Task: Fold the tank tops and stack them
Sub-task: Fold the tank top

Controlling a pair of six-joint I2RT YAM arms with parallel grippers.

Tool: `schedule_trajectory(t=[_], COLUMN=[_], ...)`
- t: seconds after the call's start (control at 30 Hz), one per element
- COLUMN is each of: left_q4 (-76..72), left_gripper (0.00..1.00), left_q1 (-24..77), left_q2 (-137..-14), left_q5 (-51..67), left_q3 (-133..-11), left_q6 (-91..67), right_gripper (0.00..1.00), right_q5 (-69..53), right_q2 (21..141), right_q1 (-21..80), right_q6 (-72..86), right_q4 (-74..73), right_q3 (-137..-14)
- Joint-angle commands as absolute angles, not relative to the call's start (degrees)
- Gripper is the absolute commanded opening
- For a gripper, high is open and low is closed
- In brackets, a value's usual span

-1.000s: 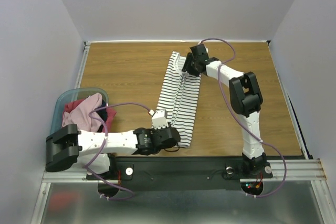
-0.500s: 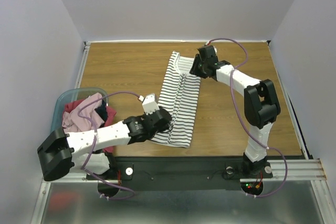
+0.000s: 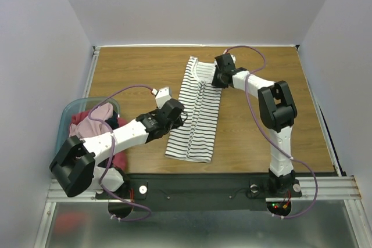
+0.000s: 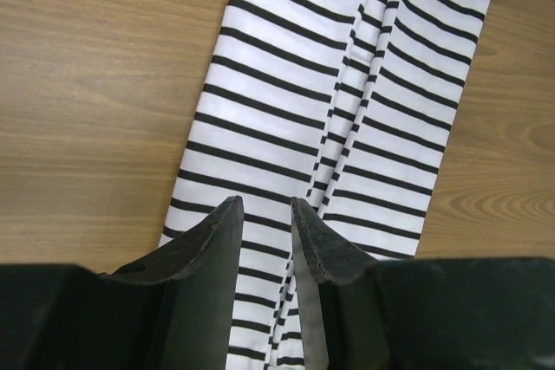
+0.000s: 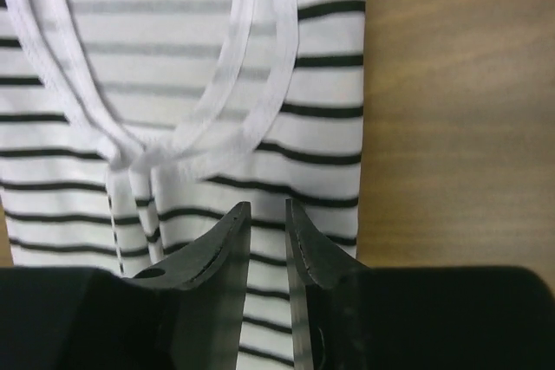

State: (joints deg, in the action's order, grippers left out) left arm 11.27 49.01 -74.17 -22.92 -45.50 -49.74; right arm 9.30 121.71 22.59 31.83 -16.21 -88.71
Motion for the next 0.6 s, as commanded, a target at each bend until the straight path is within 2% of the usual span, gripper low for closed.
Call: schedule_trajectory(t=[0.0,0.23,0.37,0.5,0.53,0.57], left_q4=[8.0,4.0,1.9,1.3,1.2,0.5], left_gripper=[0.40,0.40,0.41,0.42,0.42,0.43], left_q1=[46.7,40.7,38.1,37.6,37.5,37.6], left_q2=[-75.4,-79.2,-81.3,-82.6,-82.5,-82.4], left_q5=[-21.3,-15.1,-11.9,-8.6,-8.3,-7.9], left_q3=[-48.7,-49.8,-51.8,-53.5,-53.5,-52.6], left_q6=[-45.5,-41.8,-39.9,-38.4,-38.2,-38.3], right_gripper=[0.28,0.29,0.36,0.49,0.57,0.60], right_q5=[9.7,5.4,3.2,2.2,2.4,2.4], right_q2=[127.3,137.2,142.5,144.7,144.1,142.0], right_q1=[20.1,17.5,16.5,15.9,15.8,15.8], right_q6=[29.4,26.8,25.9,24.9,24.5,24.3], right_q4=[-16.3,-17.0,-18.3,-18.5,-18.5,-18.5], right_q3=[-94.8,-110.4,-120.7,-127.0,-127.2,-127.0])
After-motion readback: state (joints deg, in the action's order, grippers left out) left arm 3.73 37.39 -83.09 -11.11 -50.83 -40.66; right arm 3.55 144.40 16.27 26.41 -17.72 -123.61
